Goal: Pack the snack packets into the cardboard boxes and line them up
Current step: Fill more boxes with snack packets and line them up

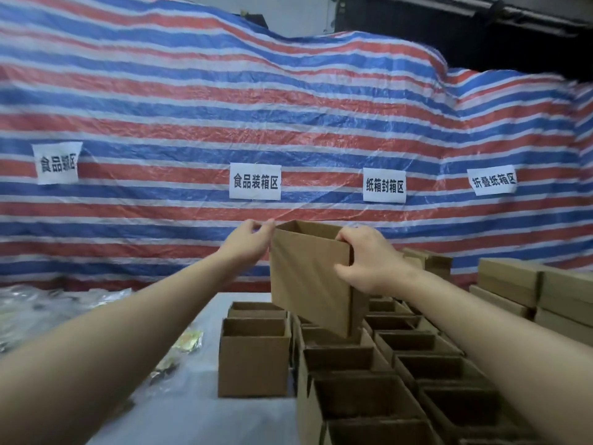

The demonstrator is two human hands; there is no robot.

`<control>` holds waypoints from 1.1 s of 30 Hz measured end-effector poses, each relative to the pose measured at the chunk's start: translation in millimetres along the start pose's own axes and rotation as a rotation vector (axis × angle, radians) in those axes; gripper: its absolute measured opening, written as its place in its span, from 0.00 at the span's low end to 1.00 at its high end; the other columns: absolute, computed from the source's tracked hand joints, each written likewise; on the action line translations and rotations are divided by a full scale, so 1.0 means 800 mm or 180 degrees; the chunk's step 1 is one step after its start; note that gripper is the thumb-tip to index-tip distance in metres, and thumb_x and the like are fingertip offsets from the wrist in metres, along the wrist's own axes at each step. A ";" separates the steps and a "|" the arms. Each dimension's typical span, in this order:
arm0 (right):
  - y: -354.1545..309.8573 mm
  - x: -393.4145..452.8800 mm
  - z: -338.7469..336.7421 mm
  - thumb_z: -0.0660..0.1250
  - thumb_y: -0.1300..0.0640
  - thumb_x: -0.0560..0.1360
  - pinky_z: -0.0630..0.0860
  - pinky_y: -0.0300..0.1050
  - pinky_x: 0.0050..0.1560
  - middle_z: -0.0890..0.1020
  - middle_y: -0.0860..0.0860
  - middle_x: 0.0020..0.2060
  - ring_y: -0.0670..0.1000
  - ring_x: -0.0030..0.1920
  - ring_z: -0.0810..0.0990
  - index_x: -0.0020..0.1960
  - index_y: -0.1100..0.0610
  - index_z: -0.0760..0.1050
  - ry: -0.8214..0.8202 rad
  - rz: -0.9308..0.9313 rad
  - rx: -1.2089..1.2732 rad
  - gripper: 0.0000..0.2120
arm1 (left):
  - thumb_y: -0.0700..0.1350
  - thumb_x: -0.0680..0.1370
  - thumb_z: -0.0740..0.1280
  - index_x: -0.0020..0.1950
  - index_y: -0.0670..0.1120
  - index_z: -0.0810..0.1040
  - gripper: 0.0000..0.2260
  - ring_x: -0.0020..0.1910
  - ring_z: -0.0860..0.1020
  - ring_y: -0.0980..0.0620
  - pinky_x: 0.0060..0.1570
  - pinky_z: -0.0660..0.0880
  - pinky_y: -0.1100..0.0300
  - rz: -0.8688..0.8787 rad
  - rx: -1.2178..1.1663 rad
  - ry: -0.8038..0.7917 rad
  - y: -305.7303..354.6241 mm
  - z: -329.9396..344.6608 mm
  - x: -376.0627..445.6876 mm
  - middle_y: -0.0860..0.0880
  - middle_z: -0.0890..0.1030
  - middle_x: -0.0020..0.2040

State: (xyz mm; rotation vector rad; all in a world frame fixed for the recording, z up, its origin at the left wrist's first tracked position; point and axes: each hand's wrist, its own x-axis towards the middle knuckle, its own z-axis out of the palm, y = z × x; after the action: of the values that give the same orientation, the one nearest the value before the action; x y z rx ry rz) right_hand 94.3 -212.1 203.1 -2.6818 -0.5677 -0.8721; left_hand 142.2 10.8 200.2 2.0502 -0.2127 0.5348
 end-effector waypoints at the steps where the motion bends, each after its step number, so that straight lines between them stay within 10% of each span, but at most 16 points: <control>1: -0.018 -0.015 -0.009 0.73 0.51 0.72 0.74 0.46 0.51 0.75 0.45 0.45 0.48 0.51 0.73 0.49 0.46 0.73 -0.0015 -0.0088 0.0076 0.10 | 0.61 0.82 0.55 0.71 0.45 0.69 0.25 0.55 0.72 0.51 0.54 0.70 0.53 -0.0082 -0.0111 0.0025 0.001 -0.018 -0.016 0.46 0.74 0.67; 10: -0.133 -0.131 -0.017 0.74 0.51 0.74 0.74 0.33 0.45 0.74 0.38 0.46 0.38 0.52 0.72 0.51 0.43 0.74 -0.0638 -0.0800 0.0738 0.11 | 0.53 0.81 0.64 0.61 0.44 0.79 0.15 0.57 0.78 0.45 0.62 0.73 0.41 -0.1164 -0.1592 -0.1043 -0.053 -0.151 -0.159 0.44 0.81 0.58; 19: -0.173 -0.211 0.084 0.75 0.49 0.74 0.80 0.44 0.56 0.74 0.40 0.51 0.41 0.54 0.74 0.54 0.41 0.73 -0.1929 -0.0888 0.0495 0.13 | 0.39 0.84 0.52 0.54 0.47 0.76 0.13 0.24 0.74 0.54 0.24 0.68 0.63 -0.1798 -0.0913 -0.0541 -0.166 -0.136 -0.302 0.48 0.76 0.30; 26: -0.174 -0.242 0.155 0.71 0.49 0.77 0.61 0.50 0.75 0.79 0.42 0.52 0.44 0.58 0.75 0.53 0.43 0.76 -0.2847 -0.0784 0.0398 0.07 | 0.41 0.84 0.52 0.52 0.51 0.73 0.11 0.48 0.77 0.54 0.39 0.70 0.61 -0.1882 -0.0367 -0.0527 -0.231 -0.093 -0.346 0.48 0.78 0.49; 33: -0.187 -0.224 0.171 0.60 0.34 0.78 0.75 0.37 0.46 0.77 0.41 0.47 0.42 0.48 0.77 0.49 0.41 0.72 -0.1534 0.0053 0.1017 0.11 | 0.40 0.83 0.52 0.52 0.52 0.72 0.11 0.48 0.77 0.54 0.38 0.70 0.61 -0.1701 -0.0133 -0.0531 -0.245 -0.086 -0.345 0.50 0.78 0.49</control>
State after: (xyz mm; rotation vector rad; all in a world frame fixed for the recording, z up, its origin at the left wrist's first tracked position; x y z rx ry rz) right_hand -35.8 -79.9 6.0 -2.5827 -0.7124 -0.1006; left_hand -51.5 152.3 -48.3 2.0026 0.2231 0.0289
